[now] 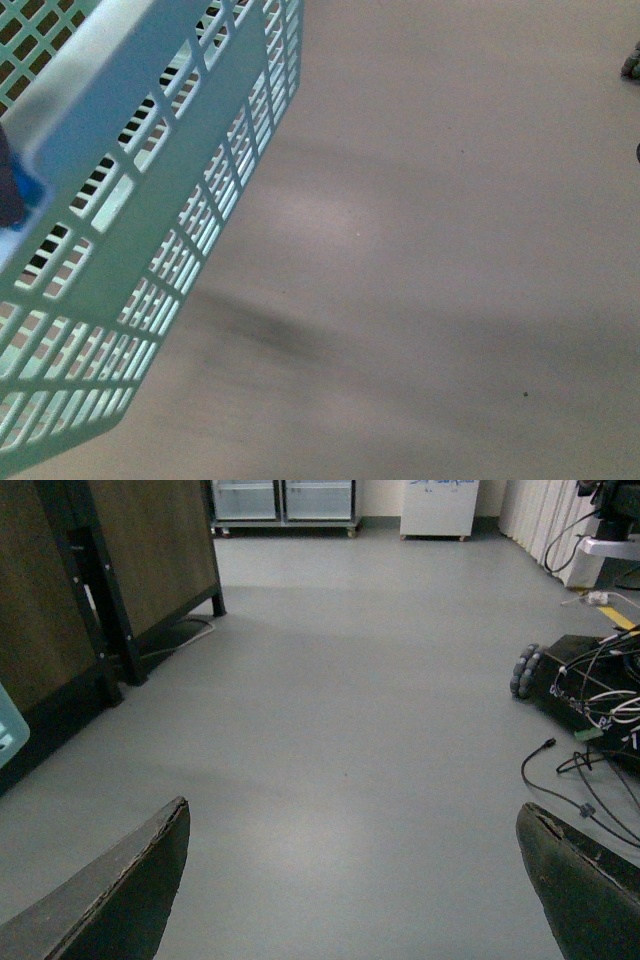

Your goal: Pick lemon and mango into basket

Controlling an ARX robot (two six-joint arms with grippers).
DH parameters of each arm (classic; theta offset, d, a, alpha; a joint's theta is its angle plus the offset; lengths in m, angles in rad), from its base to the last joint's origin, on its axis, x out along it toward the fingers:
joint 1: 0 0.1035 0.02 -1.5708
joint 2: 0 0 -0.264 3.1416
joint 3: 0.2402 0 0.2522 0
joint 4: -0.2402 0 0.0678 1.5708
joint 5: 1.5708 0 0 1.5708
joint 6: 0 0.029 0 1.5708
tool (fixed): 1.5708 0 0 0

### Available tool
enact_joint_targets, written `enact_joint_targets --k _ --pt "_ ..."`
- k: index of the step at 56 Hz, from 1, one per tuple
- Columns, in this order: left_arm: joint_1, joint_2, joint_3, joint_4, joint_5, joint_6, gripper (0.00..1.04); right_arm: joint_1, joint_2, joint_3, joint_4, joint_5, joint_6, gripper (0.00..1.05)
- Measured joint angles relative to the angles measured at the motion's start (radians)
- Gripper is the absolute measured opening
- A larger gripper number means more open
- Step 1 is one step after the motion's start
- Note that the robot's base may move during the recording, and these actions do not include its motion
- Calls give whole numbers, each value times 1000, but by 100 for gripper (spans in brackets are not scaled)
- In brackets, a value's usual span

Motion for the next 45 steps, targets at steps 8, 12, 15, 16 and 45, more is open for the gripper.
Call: enact_joint_targets --k 8,12,15,16,45 --pt "-6 -17 0 -3 1 -5 5 0 0 0 0 0 0 96" --pt "-6 -17 0 -3 0 -6 5 0 0 0 0 0 0 96" --pt "-6 -17 0 -3 0 -6 5 0 0 0 0 0 0 96" --pt "-6 -17 0 -3 0 -7 5 0 0 0 0 0 0 96" --pt "-6 -17 0 -3 0 -8 5 0 0 0 0 0 0 96"
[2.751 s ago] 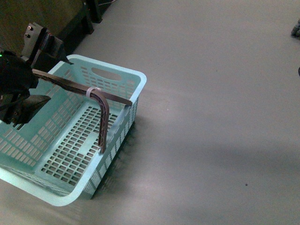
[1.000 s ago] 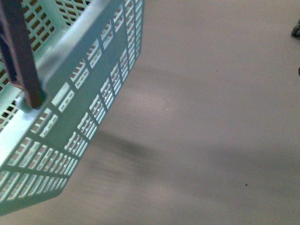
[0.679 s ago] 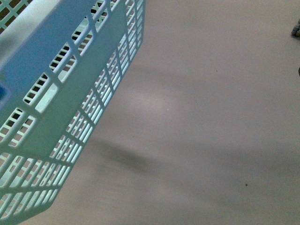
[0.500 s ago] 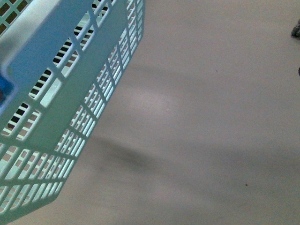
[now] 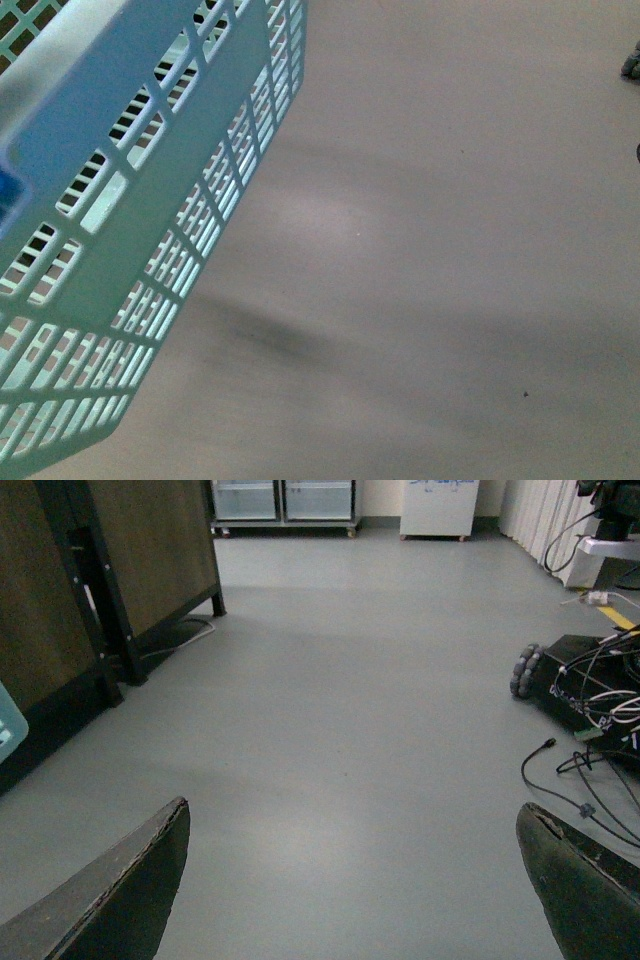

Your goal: Pick lemon and mango into basket

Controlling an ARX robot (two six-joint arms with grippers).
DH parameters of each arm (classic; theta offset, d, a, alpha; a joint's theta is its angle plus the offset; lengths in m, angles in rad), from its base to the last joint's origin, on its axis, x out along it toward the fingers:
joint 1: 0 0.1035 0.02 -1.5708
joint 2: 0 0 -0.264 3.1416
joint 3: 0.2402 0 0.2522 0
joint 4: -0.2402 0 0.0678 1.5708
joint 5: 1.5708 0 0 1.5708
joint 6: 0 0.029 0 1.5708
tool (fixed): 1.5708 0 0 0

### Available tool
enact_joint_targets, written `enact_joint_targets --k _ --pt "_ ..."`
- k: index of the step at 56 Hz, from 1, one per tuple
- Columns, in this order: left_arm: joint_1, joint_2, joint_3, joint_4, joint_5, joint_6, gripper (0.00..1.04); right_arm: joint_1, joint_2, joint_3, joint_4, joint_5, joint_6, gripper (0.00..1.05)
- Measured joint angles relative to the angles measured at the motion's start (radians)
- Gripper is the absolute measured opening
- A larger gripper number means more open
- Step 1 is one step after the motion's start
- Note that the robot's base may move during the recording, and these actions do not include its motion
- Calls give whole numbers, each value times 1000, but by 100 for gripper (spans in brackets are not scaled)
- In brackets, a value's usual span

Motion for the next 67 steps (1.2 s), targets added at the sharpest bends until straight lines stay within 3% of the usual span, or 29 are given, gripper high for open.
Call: enact_joint_targets --k 67 --pt "0 0 0 0 0 0 5 0 0 0 0 0 0 96"
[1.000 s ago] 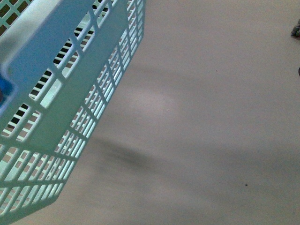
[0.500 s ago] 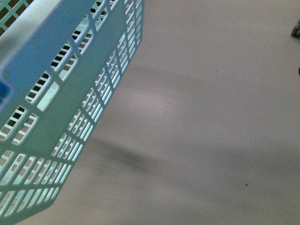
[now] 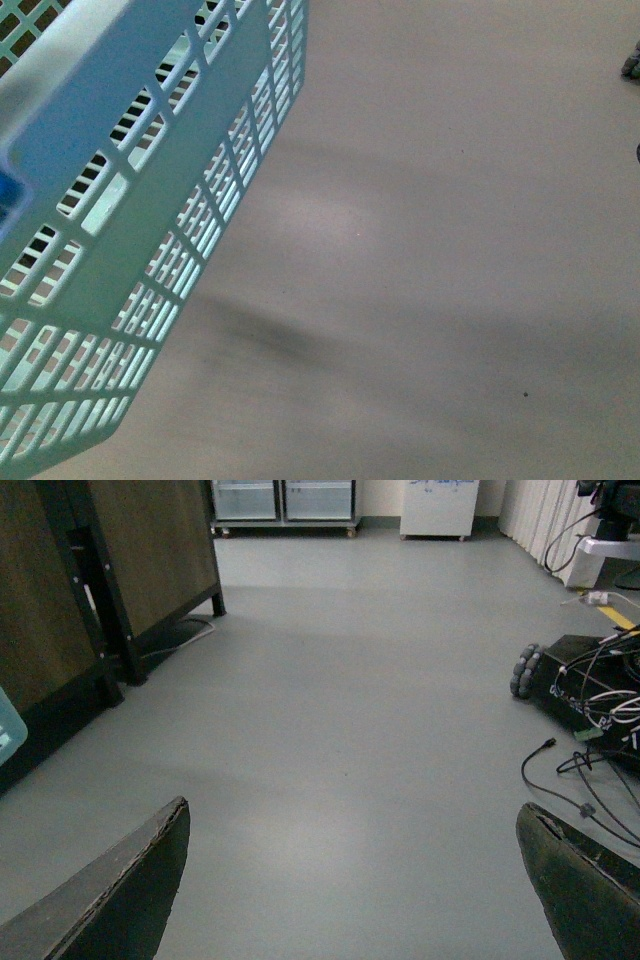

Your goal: Pick lemon and mango into basket

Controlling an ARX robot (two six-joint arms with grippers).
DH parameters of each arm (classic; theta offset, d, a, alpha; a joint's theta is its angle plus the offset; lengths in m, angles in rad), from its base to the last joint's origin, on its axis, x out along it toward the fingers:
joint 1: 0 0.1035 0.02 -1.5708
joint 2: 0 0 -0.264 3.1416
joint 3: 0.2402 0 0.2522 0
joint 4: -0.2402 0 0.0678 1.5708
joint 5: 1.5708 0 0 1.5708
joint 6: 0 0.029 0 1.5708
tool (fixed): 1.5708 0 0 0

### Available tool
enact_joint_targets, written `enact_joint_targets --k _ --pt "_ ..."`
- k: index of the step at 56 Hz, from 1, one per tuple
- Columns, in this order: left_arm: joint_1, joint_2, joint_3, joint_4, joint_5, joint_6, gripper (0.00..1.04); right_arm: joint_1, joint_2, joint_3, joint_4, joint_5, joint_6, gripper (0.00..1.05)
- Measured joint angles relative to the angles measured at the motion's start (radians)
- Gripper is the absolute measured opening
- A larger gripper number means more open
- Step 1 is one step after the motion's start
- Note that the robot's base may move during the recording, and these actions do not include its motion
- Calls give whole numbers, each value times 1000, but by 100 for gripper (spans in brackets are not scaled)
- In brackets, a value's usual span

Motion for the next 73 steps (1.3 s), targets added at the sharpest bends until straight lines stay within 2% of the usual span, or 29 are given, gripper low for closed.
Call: enact_joint_targets --k 73 --pt "0 0 0 0 0 0 5 0 0 0 0 0 0 96"
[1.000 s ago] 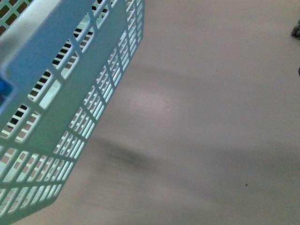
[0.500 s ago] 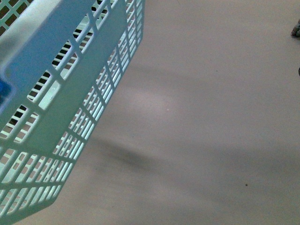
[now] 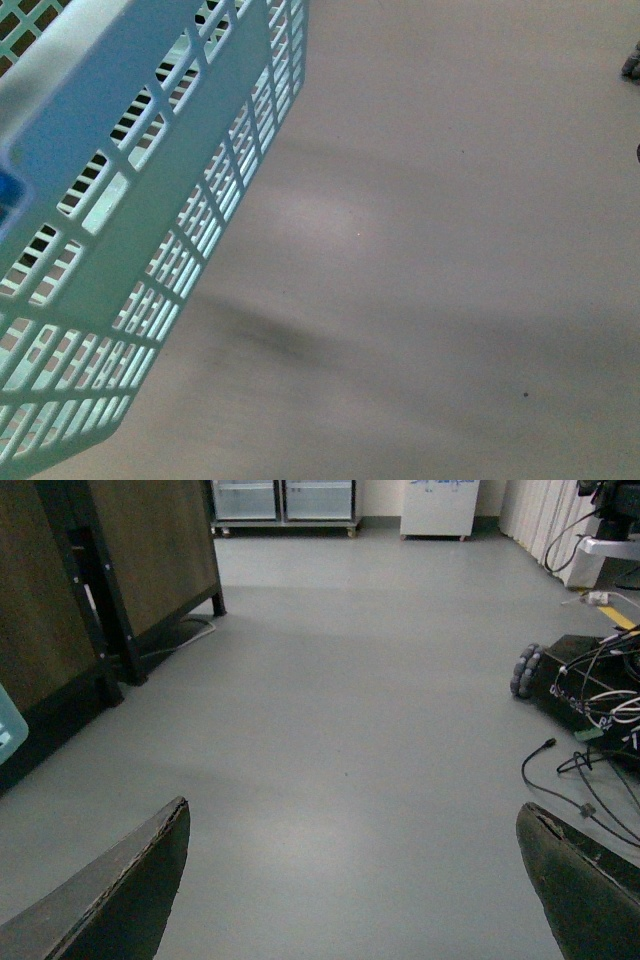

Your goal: Pick lemon and mango into basket

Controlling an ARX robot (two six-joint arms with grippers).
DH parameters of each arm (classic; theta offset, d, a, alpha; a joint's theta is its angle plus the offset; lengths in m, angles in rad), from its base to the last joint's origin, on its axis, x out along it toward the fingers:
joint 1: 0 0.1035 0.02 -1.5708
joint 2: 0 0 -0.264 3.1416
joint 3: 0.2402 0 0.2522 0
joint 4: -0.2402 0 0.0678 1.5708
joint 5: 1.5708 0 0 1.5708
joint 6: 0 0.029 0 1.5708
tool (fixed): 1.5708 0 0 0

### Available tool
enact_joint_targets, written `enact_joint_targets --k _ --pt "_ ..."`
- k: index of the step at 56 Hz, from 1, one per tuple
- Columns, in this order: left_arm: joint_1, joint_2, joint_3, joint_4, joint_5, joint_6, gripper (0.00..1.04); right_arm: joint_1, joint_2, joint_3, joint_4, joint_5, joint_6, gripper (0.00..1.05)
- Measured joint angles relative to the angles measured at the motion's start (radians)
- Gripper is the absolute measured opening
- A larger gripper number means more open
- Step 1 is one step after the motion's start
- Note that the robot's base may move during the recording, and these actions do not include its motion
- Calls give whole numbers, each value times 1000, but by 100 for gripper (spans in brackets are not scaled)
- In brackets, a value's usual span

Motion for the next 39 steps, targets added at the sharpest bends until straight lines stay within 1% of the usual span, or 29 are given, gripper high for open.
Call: enact_joint_targets --k 39 --pt "0 0 0 0 0 0 5 0 0 0 0 0 0 96"
